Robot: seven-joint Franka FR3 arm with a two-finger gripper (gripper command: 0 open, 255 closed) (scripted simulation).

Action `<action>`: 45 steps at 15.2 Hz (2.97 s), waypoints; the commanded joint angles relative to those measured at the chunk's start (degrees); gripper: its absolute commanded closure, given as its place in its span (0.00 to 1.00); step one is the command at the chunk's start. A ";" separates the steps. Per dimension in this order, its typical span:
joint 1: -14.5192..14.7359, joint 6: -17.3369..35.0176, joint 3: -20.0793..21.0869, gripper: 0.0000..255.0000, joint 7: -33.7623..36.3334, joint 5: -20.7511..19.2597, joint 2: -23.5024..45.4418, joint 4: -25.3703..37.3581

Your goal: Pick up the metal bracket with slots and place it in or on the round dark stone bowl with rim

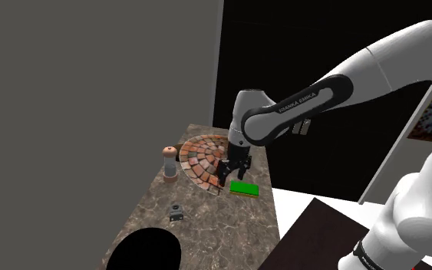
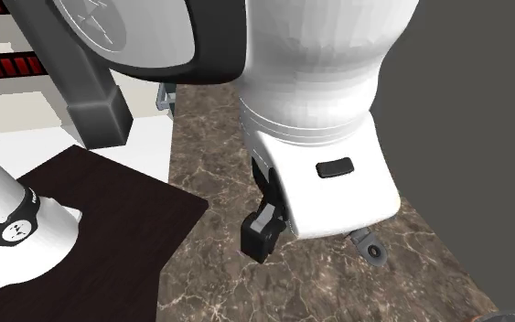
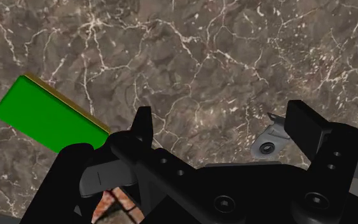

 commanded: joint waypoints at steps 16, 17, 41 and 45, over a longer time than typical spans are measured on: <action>5.47 13.15 -0.26 0.00 7.93 -2.89 37.96 30.18; 5.91 13.18 -0.41 0.00 8.29 -3.01 40.18 32.71; 7.55 16.06 -0.94 1.00 8.82 -3.51 47.02 37.07; 8.63 13.28 -1.44 0.00 10.79 -3.77 45.95 37.59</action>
